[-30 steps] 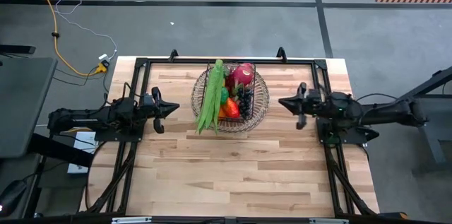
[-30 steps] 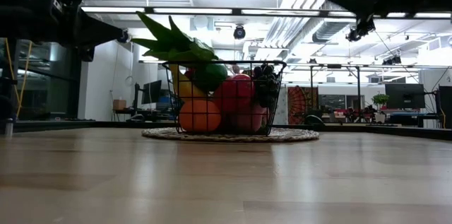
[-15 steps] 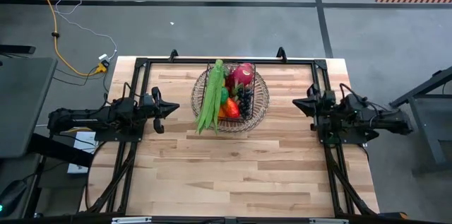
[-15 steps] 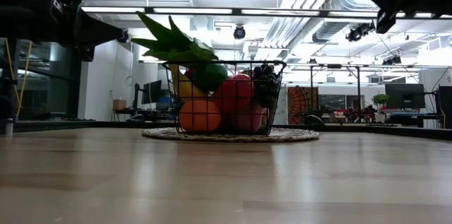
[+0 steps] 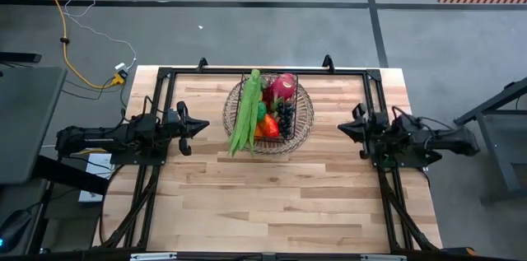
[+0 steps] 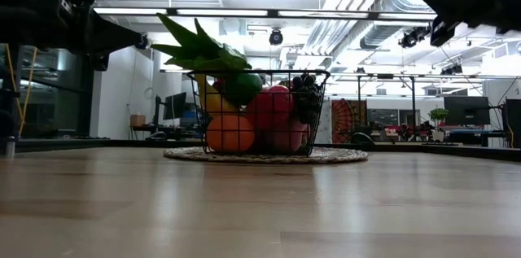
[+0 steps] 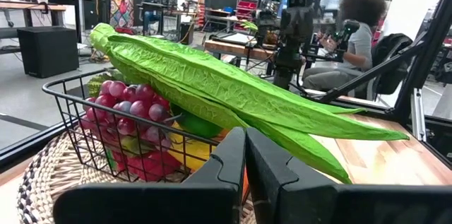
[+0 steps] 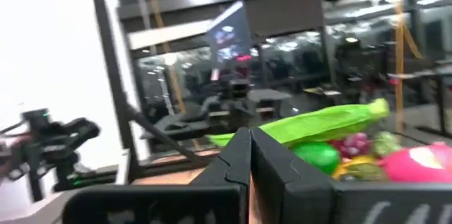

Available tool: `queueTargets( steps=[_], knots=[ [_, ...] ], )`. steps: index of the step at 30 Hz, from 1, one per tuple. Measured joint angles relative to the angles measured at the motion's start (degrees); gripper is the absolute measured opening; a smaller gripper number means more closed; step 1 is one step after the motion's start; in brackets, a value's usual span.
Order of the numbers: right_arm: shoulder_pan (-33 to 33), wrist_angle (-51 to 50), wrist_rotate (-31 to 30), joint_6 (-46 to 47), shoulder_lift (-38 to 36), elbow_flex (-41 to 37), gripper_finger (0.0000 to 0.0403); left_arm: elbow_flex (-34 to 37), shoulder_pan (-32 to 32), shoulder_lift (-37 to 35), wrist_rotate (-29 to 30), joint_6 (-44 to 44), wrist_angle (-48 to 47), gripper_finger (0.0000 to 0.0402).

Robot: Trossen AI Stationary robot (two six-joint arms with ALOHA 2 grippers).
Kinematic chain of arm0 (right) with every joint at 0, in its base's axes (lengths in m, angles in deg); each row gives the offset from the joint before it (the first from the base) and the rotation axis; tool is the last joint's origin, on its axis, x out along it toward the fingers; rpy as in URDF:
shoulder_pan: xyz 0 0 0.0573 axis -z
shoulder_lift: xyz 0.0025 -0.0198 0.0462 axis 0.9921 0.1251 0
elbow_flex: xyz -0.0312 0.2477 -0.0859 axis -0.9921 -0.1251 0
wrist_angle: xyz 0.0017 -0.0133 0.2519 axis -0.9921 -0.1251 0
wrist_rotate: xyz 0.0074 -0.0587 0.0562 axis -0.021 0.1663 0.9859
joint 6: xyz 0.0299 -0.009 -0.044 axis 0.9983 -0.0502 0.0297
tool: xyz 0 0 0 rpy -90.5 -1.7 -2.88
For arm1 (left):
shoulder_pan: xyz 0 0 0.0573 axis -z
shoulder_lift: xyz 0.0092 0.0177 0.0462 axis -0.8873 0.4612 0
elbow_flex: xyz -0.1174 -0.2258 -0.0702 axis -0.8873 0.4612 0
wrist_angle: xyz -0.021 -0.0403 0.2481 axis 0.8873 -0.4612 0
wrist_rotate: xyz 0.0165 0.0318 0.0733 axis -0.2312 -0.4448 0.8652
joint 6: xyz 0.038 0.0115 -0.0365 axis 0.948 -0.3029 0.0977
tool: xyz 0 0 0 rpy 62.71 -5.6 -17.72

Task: Build produce basket
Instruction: Return to Home Position

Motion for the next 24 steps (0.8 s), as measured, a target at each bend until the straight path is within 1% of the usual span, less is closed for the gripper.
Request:
queueTargets(
  steps=[2,4,9,10,13,16,20,22,24],
  knots=[
    [-0.29,4.45,1.00,-0.34,0.02,-2.63,0.0000,0.00,0.00,0.00,0.00,0.00,0.01,0.0003],
    [-0.05,6.34,1.05,-0.34,-0.14,-2.72,0.0000,0.00,0.00,0.00,-0.02,0.00,0.01,0.0003],
    [-0.10,1.85,1.10,-0.34,-0.42,-2.80,0.0000,0.00,0.02,0.00,0.00,0.00,0.01,0.0003],
    [-0.10,-0.45,1.07,-0.37,-0.39,-2.81,0.0000,0.00,0.01,0.00,-0.02,0.00,0.01,0.0003],
    [-0.13,-5.97,-1.70,1.06,-0.31,-2.82,0.0000,0.00,0.02,0.01,0.00,0.00,0.01,0.0003],
    [-0.08,-6.71,-3.94,0.37,-0.35,-2.83,0.0000,0.00,0.02,0.00,0.00,0.00,0.01,0.0003],
    [-0.12,-8.14,-3.74,-2.51,-0.35,-2.83,0.0000,0.00,0.02,0.00,0.00,0.00,0.01,0.0003],
    [-0.12,-10.83,-3.74,-2.90,-0.35,-2.83,0.0000,0.00,0.01,0.00,0.02,0.00,0.01,0.0003],
    [-0.12,-11.45,-3.21,-3.24,0.16,-2.79,0.0000,0.00,0.00,0.02,0.02,0.00,0.01,0.0003]
  ],
)
